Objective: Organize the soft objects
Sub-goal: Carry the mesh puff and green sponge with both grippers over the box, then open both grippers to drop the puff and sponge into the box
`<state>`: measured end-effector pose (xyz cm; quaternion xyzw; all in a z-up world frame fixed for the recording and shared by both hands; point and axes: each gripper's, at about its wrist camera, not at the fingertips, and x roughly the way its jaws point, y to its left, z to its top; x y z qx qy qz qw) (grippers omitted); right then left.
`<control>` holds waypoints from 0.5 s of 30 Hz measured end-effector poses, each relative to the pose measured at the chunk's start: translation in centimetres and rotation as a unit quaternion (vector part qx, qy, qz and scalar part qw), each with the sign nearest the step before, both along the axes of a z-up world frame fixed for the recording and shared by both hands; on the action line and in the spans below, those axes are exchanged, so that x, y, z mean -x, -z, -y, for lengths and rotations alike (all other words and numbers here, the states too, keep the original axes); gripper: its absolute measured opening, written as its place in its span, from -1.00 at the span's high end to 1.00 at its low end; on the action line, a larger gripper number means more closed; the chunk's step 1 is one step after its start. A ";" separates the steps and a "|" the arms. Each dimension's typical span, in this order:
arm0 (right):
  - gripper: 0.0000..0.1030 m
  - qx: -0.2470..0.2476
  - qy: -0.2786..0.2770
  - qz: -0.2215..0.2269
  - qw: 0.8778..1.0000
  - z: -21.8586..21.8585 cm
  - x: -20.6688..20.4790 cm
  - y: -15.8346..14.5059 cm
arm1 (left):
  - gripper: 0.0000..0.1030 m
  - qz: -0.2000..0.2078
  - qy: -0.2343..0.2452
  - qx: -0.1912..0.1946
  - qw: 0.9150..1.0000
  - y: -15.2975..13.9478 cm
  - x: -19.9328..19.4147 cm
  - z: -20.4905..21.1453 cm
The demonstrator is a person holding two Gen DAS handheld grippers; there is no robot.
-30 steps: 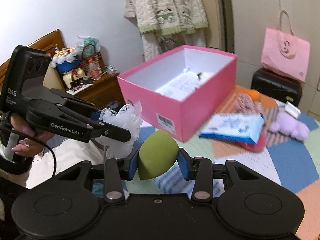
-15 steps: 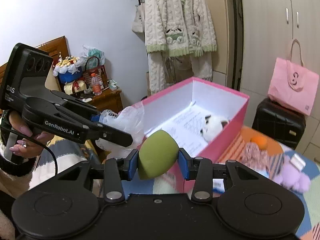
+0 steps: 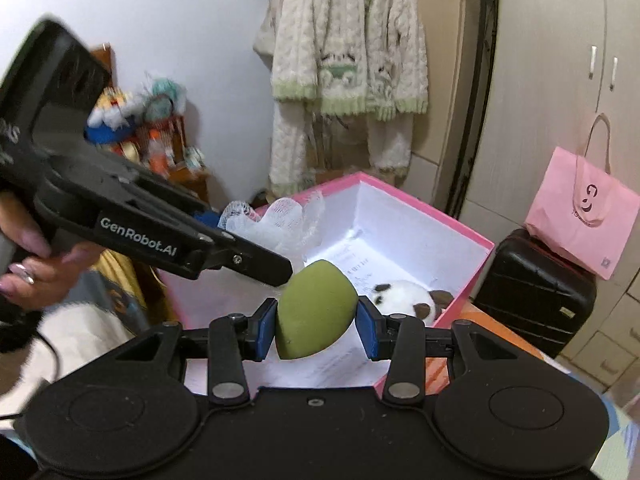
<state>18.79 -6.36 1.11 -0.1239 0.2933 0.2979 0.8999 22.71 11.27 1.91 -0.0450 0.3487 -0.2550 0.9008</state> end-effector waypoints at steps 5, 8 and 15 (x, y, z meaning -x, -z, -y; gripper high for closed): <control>0.09 0.038 -0.024 -0.031 0.999 -1.4 -2.7 1.7 | 0.38 -0.035 -0.012 -0.030 0.999 1.8 -2.7 0.5; 0.09 0.070 -0.037 -0.032 0.996 -2.3 -3.6 2.7 | 0.38 -0.055 -0.013 -0.044 0.997 2.6 -4.0 0.7; 0.08 0.090 -0.037 -0.052 0.994 -3.2 -6.0 4.1 | 0.38 -0.081 -0.018 -0.067 0.994 3.7 -6.2 1.1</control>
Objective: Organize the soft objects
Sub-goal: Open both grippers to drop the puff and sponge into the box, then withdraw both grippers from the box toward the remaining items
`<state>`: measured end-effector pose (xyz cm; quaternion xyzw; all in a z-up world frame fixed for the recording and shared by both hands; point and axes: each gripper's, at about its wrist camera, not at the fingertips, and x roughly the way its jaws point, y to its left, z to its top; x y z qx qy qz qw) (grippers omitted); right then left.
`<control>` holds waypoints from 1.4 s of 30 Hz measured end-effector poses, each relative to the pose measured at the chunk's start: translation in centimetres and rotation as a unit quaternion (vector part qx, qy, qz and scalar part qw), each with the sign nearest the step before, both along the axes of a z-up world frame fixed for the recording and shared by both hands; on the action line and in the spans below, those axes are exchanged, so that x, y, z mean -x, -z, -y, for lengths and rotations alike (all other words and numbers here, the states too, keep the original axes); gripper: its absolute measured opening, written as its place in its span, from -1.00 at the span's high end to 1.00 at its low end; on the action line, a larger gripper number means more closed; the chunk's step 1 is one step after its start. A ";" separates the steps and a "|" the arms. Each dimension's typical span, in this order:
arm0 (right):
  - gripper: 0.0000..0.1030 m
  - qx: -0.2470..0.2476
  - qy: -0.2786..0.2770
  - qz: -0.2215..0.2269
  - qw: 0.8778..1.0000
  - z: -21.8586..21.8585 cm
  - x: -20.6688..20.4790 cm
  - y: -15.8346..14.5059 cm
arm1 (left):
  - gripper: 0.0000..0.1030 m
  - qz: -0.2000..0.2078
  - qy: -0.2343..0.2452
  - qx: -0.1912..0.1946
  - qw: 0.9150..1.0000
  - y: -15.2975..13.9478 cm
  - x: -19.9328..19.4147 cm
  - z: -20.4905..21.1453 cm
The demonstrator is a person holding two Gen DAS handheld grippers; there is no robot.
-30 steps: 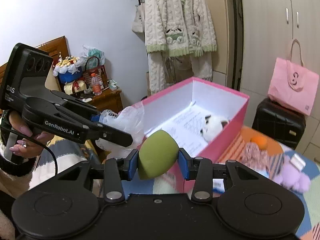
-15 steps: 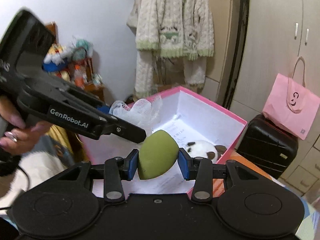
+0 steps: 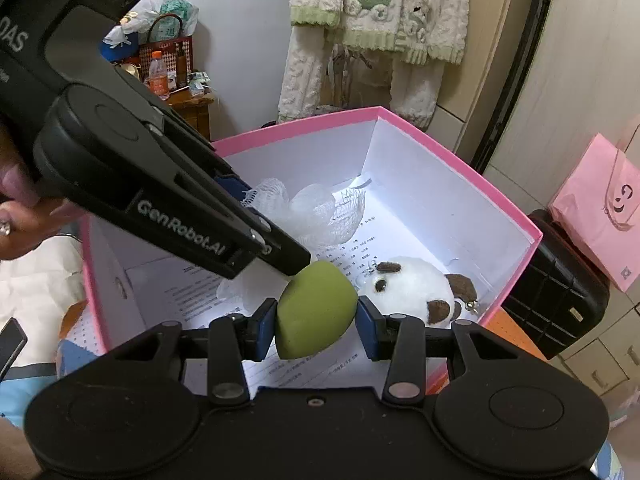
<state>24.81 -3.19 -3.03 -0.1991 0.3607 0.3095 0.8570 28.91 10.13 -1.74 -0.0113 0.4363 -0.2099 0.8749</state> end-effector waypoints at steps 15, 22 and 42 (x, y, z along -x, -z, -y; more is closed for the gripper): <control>-0.06 0.022 0.016 0.030 0.999 -0.6 -0.7 0.8 | 0.23 0.003 -0.021 0.002 1.000 0.0 -0.4 0.1; -0.14 -0.090 0.048 0.029 0.994 3.0 1.6 -1.3 | 0.20 0.037 -0.032 0.025 0.998 -1.4 2.5 -1.6; -0.14 -0.134 0.131 0.050 0.981 13.9 15.2 -3.9 | -0.05 0.118 0.055 0.025 0.991 -6.6 14.4 0.2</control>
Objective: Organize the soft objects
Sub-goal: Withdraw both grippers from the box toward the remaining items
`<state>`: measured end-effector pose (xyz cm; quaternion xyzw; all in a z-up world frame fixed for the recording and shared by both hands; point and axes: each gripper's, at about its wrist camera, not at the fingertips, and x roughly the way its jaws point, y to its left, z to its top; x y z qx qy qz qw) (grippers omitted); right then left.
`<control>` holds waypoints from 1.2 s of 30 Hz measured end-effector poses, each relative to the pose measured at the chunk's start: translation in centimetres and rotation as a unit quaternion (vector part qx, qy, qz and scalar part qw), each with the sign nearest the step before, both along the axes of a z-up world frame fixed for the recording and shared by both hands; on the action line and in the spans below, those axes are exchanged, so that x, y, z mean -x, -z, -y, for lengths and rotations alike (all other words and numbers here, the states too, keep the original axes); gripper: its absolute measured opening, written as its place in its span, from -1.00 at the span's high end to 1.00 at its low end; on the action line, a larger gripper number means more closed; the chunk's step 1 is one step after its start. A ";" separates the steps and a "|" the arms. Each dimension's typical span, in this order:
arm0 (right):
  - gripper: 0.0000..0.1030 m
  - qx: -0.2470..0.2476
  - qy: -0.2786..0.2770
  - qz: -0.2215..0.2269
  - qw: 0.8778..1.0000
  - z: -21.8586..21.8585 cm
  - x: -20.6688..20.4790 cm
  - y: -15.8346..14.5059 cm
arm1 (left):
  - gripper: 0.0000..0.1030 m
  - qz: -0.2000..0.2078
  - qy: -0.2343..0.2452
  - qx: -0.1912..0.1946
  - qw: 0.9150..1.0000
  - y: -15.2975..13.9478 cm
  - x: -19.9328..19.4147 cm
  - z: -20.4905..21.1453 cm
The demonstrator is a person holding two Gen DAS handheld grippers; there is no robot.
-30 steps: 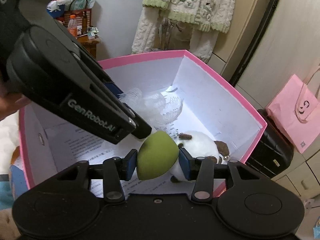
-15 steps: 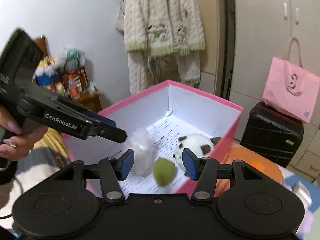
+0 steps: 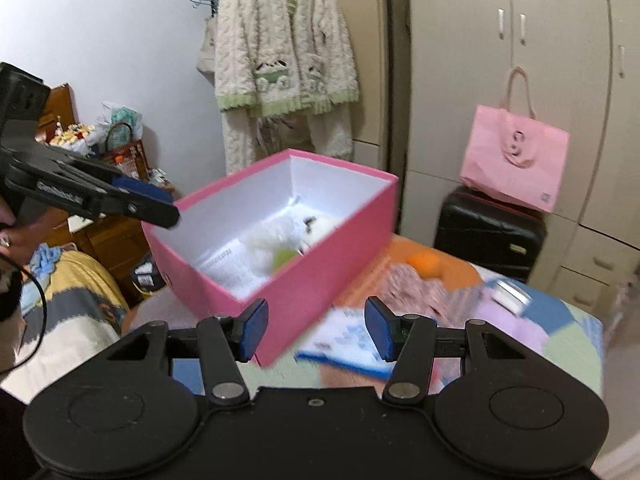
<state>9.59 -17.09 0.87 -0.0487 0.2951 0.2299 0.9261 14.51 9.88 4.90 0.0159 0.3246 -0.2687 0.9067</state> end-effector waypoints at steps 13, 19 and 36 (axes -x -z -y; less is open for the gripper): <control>-0.16 0.010 0.049 0.003 0.999 6.6 4.8 0.0 | -0.11 0.009 0.055 -0.011 0.998 -0.6 3.4 6.8; -0.19 -0.002 0.060 -0.004 0.998 9.5 5.3 0.8 | -0.11 -0.011 0.079 -0.022 0.997 0.5 3.9 10.6; -0.22 0.017 -0.007 -0.021 1.000 9.1 -0.1 7.1 | -0.12 -0.071 0.045 -0.035 0.996 6.5 0.1 17.6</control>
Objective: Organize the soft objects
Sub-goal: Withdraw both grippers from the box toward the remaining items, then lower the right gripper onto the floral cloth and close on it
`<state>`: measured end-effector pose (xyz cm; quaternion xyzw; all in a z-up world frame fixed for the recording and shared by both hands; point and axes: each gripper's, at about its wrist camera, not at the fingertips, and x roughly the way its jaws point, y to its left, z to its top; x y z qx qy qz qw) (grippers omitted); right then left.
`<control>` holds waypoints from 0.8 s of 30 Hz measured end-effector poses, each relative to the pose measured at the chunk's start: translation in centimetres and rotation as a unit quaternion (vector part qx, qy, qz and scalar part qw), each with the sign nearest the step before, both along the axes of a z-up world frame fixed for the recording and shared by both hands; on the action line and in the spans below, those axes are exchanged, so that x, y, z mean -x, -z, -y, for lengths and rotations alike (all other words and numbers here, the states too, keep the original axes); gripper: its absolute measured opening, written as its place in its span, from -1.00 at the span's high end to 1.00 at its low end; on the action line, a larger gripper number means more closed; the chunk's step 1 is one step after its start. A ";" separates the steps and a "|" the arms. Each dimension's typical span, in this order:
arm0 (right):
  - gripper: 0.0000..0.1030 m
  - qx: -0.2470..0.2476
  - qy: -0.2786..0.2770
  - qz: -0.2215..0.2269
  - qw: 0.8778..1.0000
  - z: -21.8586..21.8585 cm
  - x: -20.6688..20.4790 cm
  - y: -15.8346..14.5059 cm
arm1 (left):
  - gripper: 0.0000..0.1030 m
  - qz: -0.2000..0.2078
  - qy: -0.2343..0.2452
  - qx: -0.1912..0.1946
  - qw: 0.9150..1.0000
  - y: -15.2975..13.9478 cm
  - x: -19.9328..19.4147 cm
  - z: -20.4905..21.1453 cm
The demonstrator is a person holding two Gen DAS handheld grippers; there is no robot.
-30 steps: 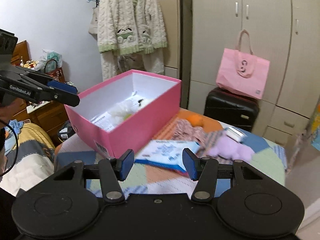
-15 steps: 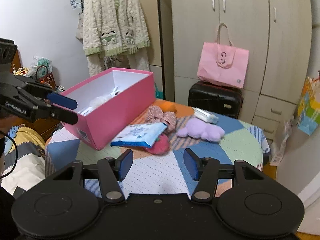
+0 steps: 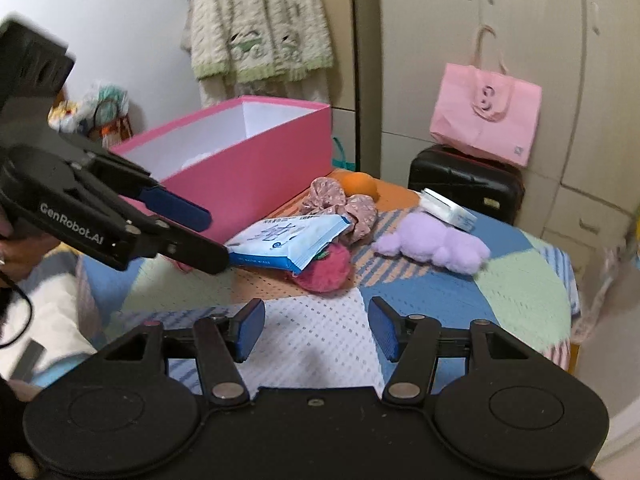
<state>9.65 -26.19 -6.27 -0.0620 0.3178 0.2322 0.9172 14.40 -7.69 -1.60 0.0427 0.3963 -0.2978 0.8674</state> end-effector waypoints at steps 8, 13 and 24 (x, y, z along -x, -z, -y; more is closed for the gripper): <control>-0.22 0.017 0.008 -0.012 1.000 1.8 -3.3 1.8 | -0.09 -0.048 -0.023 0.018 0.998 3.2 -0.8 1.3; -0.22 -0.032 0.053 -0.013 0.998 6.4 -4.8 0.8 | -0.11 -0.031 -0.077 0.040 0.996 5.3 -0.7 2.4; -0.22 -0.109 0.038 -0.036 0.993 6.9 -10.5 0.2 | -0.20 0.041 -0.223 0.046 0.973 8.5 -1.0 4.7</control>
